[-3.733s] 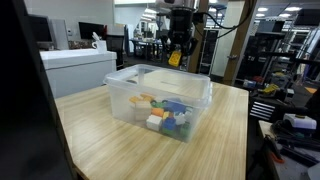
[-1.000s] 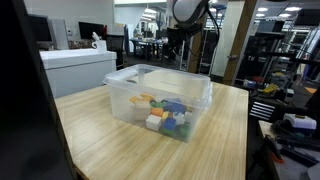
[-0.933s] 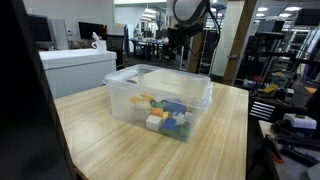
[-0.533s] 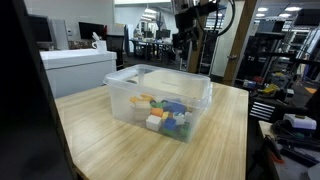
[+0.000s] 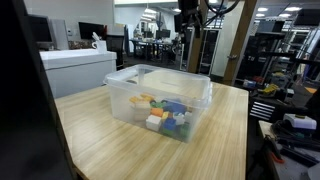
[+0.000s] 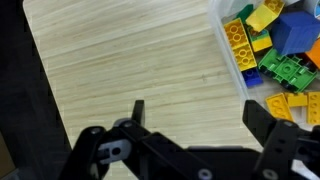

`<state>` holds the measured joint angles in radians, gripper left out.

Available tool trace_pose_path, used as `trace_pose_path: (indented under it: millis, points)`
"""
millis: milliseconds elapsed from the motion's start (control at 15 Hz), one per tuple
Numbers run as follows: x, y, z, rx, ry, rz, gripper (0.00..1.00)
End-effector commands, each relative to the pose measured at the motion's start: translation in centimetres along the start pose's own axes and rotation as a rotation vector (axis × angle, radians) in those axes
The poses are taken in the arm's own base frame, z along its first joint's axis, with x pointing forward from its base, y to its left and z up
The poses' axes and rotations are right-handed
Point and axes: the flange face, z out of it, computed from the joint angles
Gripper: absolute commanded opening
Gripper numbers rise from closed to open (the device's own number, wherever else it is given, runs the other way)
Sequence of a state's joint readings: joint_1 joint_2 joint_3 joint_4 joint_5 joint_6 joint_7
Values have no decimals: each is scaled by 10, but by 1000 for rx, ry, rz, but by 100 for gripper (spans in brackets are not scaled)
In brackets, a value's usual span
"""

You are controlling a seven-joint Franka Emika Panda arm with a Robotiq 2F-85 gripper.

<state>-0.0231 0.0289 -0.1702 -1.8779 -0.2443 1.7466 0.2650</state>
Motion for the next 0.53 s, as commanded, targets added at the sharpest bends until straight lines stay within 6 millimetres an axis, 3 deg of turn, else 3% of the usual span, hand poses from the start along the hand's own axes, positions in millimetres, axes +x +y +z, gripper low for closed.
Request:
trace_pose_path:
  millis: [0,67,133,267,333,467]
  points:
    - [1,-15,61,-146,-48,-64,100]
    - [5,-20,54,-152,-15,-83,100]
    - [6,-20,14,-93,46,-82,100]
    - [8,-15,-10,-28,143,-73,100]
    - [15,-19,-5,-29,169,-84,100]
    - [20,-23,29,-45,166,-98,100]
